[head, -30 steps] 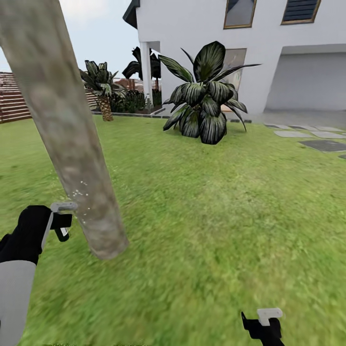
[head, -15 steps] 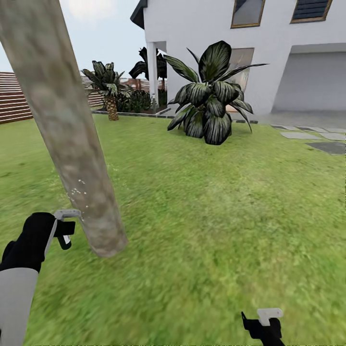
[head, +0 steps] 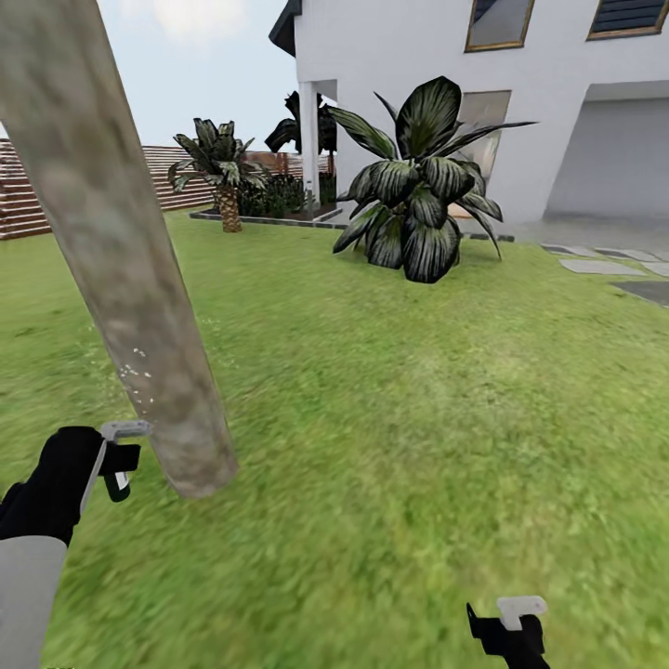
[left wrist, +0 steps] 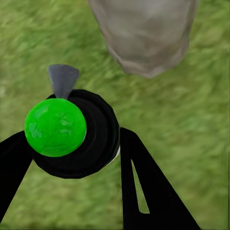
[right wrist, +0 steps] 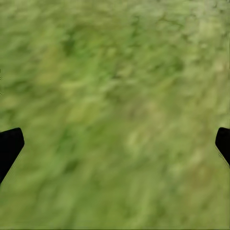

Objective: In the garden, pick up the pesticide atomizer on the floor and spray pesticide onto both trees until each tree trunk is fully covered.

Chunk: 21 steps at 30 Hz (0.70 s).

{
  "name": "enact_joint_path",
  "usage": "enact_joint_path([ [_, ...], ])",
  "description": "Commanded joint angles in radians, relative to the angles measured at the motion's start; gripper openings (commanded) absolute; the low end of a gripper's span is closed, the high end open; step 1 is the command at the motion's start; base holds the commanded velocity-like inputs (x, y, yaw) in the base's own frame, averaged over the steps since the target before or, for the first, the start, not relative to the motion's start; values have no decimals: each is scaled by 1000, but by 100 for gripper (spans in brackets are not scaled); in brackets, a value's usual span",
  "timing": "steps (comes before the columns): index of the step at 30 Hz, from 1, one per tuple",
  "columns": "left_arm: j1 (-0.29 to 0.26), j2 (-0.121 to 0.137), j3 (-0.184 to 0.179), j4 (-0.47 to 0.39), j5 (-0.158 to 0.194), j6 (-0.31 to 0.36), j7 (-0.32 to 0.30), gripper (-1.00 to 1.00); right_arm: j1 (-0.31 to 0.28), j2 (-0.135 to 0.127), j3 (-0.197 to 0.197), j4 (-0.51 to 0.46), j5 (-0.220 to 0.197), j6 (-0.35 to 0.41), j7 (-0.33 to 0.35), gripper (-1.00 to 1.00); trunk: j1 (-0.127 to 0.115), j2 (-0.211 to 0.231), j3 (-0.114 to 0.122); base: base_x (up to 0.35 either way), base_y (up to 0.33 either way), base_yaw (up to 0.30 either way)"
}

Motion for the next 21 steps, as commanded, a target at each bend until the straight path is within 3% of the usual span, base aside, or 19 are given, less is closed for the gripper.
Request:
enact_joint_path([
  [1,0,-1,0,-1,-2,0,0,-100,0,0,0,0,0,0,0,100,0,0,0,199,-211,272],
  [16,0,-6,1,-14,-1,0,-1,-100,0,0,0,0,0,0,0,100,0,0,0,0,-268,25],
  [21,0,-6,1,-14,-2,0,-1,-100,0,0,0,0,0,0,0,100,0,0,0,44,-270,185],
])
